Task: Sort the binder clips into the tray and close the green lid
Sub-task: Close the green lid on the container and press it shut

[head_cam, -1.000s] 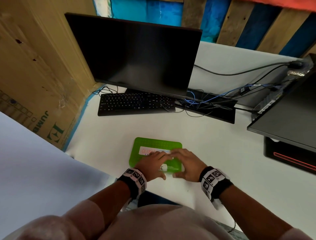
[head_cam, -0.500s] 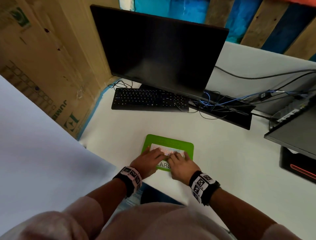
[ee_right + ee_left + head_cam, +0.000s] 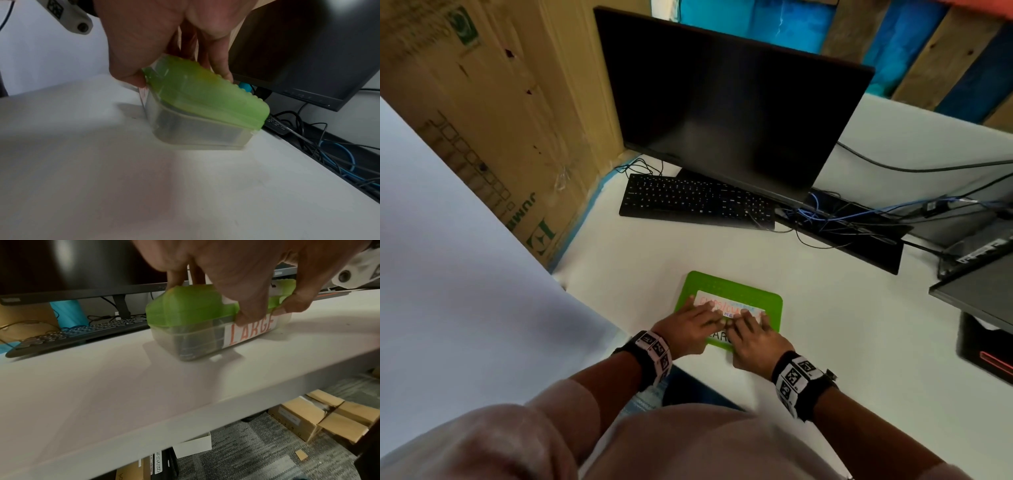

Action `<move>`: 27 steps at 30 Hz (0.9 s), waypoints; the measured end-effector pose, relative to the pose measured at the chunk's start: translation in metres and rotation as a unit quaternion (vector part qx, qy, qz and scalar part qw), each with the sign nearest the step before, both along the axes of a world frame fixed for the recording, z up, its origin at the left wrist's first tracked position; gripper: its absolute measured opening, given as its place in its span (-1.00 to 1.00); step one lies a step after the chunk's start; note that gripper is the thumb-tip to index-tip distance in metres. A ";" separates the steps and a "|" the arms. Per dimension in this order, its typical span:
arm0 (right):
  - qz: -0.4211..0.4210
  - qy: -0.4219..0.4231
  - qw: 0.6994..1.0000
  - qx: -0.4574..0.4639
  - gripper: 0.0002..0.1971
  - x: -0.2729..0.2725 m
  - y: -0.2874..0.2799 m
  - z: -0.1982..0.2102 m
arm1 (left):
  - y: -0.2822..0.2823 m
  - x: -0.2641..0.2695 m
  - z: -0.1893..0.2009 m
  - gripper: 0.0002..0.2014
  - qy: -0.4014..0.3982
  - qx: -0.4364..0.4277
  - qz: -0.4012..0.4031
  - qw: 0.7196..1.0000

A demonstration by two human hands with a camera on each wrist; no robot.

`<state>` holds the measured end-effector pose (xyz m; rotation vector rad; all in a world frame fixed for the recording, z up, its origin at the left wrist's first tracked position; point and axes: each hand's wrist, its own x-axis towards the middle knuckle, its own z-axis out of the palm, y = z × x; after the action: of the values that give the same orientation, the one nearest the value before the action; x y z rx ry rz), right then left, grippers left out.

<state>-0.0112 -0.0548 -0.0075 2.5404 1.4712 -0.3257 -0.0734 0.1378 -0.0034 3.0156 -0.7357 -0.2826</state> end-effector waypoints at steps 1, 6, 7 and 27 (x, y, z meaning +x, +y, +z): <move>-0.003 0.007 1.000 -0.008 -0.59 -0.001 0.001 0.000 | 0.001 0.000 0.001 -0.39 0.006 0.008 -0.001 1.000; 0.002 0.013 1.000 -0.021 -0.55 -0.002 0.001 -0.004 | -0.001 -0.001 -0.004 -0.45 0.009 0.044 0.001 0.999; 0.004 0.013 1.000 -0.021 -0.56 -0.002 0.000 -0.004 | -0.001 -0.002 -0.004 -0.50 -0.001 0.043 0.003 0.999; 0.023 -0.049 0.998 0.044 -0.59 -0.002 -0.009 -0.006 | 0.005 -0.005 0.002 -0.58 -0.016 0.066 0.028 0.997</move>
<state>-0.0131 -0.0634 -0.0138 2.5454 1.5360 -0.1313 -0.0783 0.1427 -0.0017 3.1663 -0.6597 -0.2919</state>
